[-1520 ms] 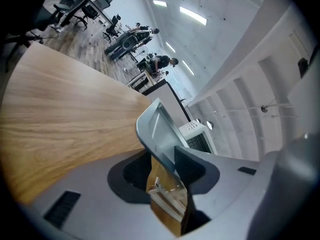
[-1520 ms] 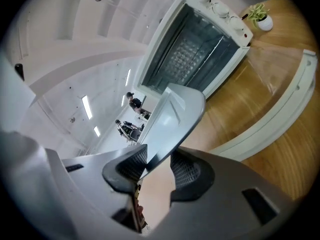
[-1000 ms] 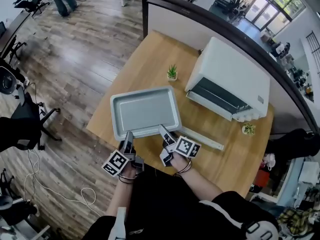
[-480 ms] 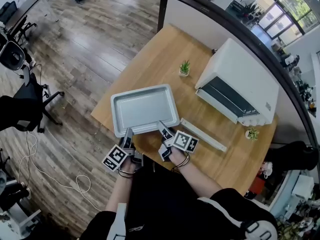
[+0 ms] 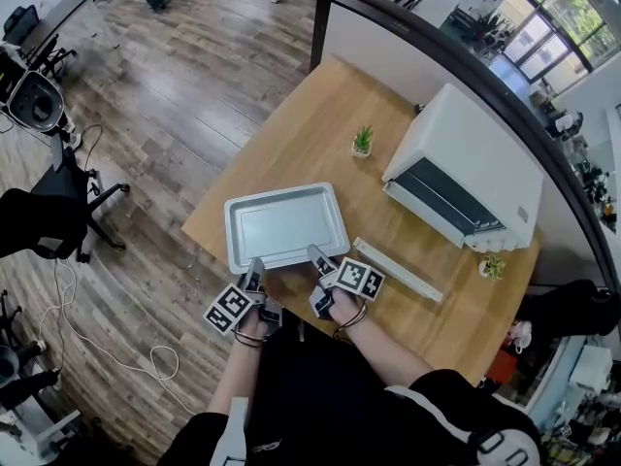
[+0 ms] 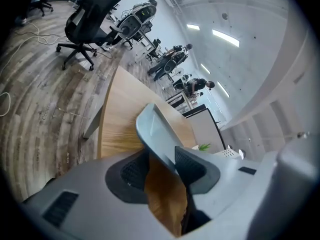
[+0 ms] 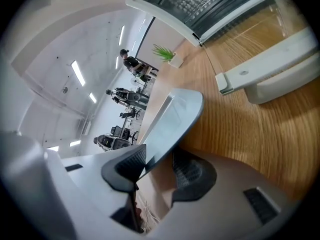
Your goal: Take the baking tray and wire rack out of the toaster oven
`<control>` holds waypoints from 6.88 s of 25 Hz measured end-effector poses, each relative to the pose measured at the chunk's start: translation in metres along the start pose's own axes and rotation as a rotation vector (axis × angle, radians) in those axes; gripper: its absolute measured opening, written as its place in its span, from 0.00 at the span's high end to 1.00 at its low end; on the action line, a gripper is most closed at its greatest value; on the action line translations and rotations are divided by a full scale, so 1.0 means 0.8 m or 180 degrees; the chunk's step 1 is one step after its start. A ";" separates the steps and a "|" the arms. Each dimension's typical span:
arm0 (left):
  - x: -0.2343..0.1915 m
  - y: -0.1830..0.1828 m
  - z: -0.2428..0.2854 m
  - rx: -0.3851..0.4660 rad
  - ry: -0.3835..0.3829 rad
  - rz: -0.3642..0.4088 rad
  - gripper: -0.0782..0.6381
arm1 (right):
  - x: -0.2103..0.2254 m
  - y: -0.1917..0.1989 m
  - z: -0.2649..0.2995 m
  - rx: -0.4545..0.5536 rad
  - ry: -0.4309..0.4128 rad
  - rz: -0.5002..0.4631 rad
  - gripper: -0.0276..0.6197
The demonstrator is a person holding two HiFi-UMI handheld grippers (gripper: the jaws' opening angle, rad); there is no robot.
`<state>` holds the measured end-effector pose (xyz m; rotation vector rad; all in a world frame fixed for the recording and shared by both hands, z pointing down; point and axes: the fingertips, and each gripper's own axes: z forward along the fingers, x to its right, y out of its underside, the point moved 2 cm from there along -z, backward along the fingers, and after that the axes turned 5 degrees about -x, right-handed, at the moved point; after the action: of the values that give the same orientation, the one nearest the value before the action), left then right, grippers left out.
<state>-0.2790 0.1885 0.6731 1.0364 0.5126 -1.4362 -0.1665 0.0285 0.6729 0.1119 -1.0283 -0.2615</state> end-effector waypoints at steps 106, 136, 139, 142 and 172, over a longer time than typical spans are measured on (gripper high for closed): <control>0.300 0.246 0.130 -0.1954 0.1350 0.3530 0.59 | 0.062 -0.108 -0.302 0.1475 0.1825 -0.1711 0.56; 0.397 0.310 0.385 -0.1541 0.1276 0.0712 0.59 | 0.228 -0.374 -0.326 0.2702 0.0082 0.0854 0.58; 0.401 0.313 0.399 -0.1508 0.1318 0.0619 0.59 | 0.238 -0.388 -0.320 0.2764 0.0038 0.0947 0.58; 0.400 0.317 0.413 -0.1496 0.1273 0.0515 0.59 | 0.246 -0.399 -0.314 0.2780 0.0021 0.0977 0.61; 0.372 0.316 0.355 -0.1531 0.1218 0.0809 0.80 | 0.239 -0.335 -0.324 0.2774 -0.0101 0.0939 0.86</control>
<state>-0.0821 -0.2506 0.6378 0.9418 0.9166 -0.8310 0.1056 -0.2886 0.6412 0.7364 -1.1155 0.4709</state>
